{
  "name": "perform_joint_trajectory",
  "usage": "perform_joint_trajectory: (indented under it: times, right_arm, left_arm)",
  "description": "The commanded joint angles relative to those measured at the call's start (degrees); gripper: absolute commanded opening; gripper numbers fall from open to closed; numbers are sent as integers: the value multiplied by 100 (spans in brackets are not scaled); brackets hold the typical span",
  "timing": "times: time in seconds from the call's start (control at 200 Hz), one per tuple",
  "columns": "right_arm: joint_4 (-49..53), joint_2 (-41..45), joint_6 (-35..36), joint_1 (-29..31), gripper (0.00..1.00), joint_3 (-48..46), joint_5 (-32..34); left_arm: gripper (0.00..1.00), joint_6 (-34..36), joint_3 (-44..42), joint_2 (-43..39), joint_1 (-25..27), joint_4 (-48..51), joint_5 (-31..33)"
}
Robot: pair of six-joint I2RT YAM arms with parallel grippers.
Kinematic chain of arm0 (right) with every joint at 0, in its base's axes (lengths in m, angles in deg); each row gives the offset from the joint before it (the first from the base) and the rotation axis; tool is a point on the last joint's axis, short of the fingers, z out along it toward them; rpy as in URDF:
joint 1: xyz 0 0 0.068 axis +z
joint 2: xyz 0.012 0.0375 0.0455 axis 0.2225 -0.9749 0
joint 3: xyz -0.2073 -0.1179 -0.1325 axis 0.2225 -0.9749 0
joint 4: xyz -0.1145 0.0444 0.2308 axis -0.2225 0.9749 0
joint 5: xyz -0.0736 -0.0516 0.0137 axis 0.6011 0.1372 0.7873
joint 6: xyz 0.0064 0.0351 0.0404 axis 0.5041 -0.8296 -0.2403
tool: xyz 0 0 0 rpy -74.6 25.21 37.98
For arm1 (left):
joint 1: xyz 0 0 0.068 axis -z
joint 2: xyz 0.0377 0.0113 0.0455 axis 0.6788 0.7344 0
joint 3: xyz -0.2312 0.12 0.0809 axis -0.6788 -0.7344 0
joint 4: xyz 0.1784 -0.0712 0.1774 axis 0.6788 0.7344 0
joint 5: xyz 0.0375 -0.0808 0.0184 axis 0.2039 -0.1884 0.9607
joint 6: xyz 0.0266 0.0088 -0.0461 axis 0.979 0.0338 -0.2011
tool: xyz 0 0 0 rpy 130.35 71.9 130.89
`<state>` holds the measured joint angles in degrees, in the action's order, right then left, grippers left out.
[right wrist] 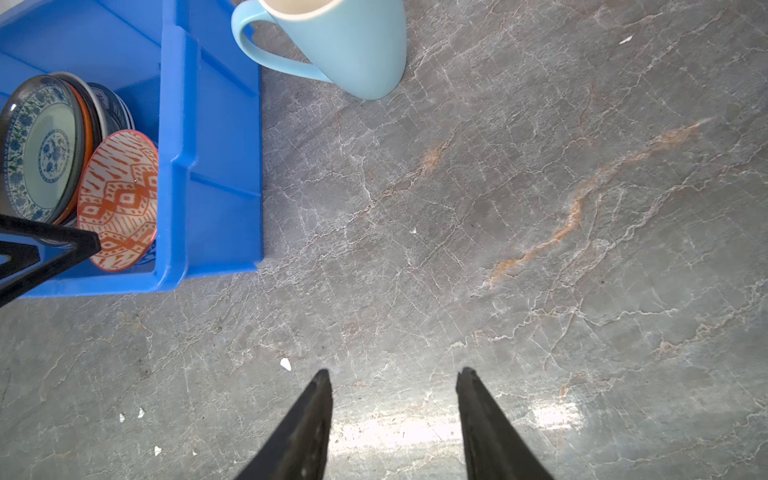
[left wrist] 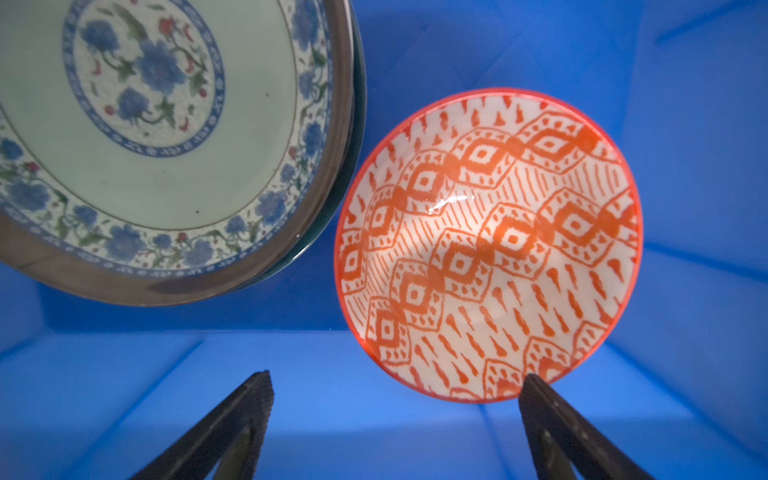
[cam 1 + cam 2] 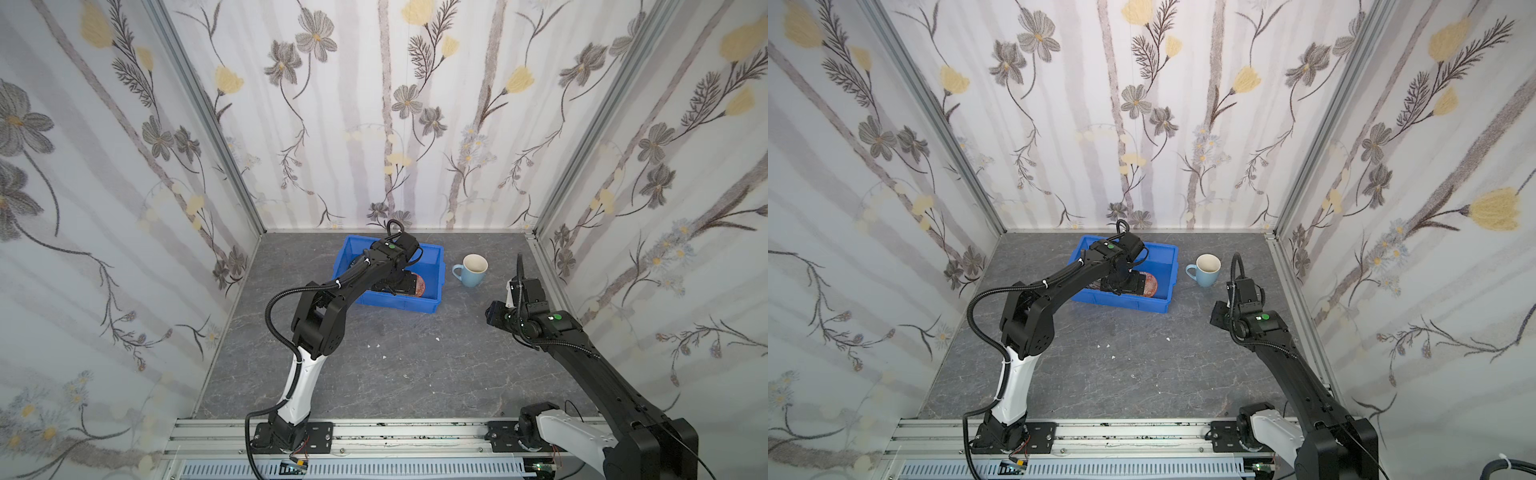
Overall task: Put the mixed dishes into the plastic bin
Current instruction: 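Move the right gripper toward the blue mug while the left hovers over the bin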
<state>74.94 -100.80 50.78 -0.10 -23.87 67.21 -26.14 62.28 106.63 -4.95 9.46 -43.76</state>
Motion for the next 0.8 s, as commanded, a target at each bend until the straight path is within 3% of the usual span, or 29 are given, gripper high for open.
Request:
perform_joint_trajectory:
  times: [0.0, 0.569, 0.794]
  right_arm:
    - [-157, -49, 149, -25, 50, 51, -89]
    - [-668, -743, 206, -298, 50, 375, -392]
    - [-902, -1598, -9, -352, 50, 1041, -308]
  left_arm:
    - [95, -264, -131, -152, 135, 211, -86]
    - [94, -726, -249, -311, 526, 152, -543]
    - [96, -440, 402, -264, 520, 470, -591]
